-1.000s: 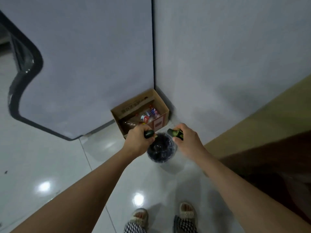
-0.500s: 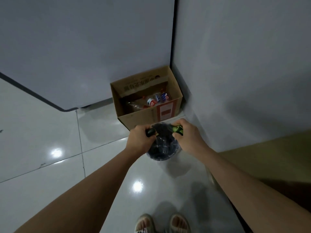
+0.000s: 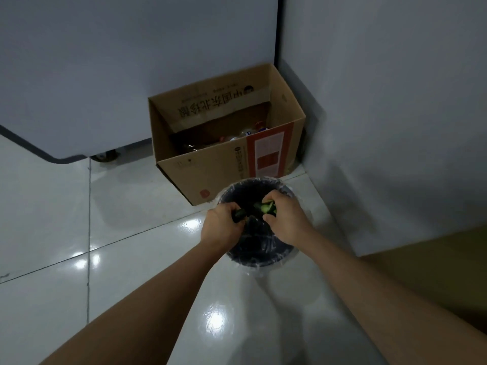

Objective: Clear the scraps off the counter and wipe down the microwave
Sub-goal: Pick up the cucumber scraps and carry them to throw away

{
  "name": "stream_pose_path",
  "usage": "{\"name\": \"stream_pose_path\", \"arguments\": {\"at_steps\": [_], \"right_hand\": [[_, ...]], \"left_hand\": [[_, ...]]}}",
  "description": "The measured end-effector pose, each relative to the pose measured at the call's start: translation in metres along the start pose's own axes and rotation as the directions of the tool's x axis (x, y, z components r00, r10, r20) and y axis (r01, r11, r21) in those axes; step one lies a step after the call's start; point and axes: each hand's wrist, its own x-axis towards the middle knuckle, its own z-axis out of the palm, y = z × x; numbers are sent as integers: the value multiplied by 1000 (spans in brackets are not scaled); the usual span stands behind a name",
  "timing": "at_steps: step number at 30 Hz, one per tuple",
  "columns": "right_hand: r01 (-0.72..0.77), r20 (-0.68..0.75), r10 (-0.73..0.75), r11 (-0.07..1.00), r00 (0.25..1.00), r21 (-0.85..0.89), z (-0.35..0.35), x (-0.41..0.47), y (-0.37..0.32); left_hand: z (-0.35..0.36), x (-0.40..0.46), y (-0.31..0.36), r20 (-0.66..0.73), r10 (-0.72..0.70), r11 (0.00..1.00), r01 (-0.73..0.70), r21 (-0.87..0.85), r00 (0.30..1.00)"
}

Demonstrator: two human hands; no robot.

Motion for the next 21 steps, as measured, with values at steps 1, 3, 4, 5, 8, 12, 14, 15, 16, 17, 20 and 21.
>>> {"name": "stream_pose_path", "arguments": {"at_steps": [1, 3, 4, 5, 8, 12, 14, 15, 16, 17, 20, 21], "right_hand": [[8, 2, -8, 1000, 1000, -8, 8, 5, 5], [29, -3, -29, 999, 1000, -23, 22, 13, 13], [36, -9, -37, 999, 999, -27, 27, 15, 16], [41, -16, -42, 999, 999, -28, 31, 18, 18], [53, -12, -54, 998, 998, -35, 39, 23, 25], [64, 80, -59, 996, 995, -61, 44, 25, 33], [68, 105, -61, 995, 993, -71, 44, 25, 35], [69, 107, -61, 995, 992, -77, 43, 25, 36], [68, 106, -59, 994, 993, -81, 42, 24, 35], [65, 107, -56, 994, 993, -83, 40, 23, 35], [60, 120, -50, 995, 992, -82, 29, 14, 27], [58, 126, -47, 995, 991, -83, 23, 9, 22]], "left_hand": [[7, 4, -4, -16, 10, 1000, -10, 2, 1000], [17, 10, -10, -32, 31, 999, -30, 16, 999], [21, 13, -13, -32, 40, 999, -39, 27, 999], [24, 15, -16, -34, 45, 998, -44, 33, 998], [33, 21, -22, -40, 48, 999, -47, 27, 998], [39, 26, -28, -21, 87, 994, -85, 64, 996], [39, 26, -29, 7, 114, 989, -114, 93, 993], [38, 25, -29, 14, 125, 986, -126, 107, 992], [36, 24, -28, 17, 132, 984, -133, 118, 991], [34, 23, -27, 18, 135, 983, -136, 124, 991], [20, 15, -19, 29, 124, 982, -127, 141, 992], [13, 10, -16, 39, 119, 981, -123, 149, 992]]}}
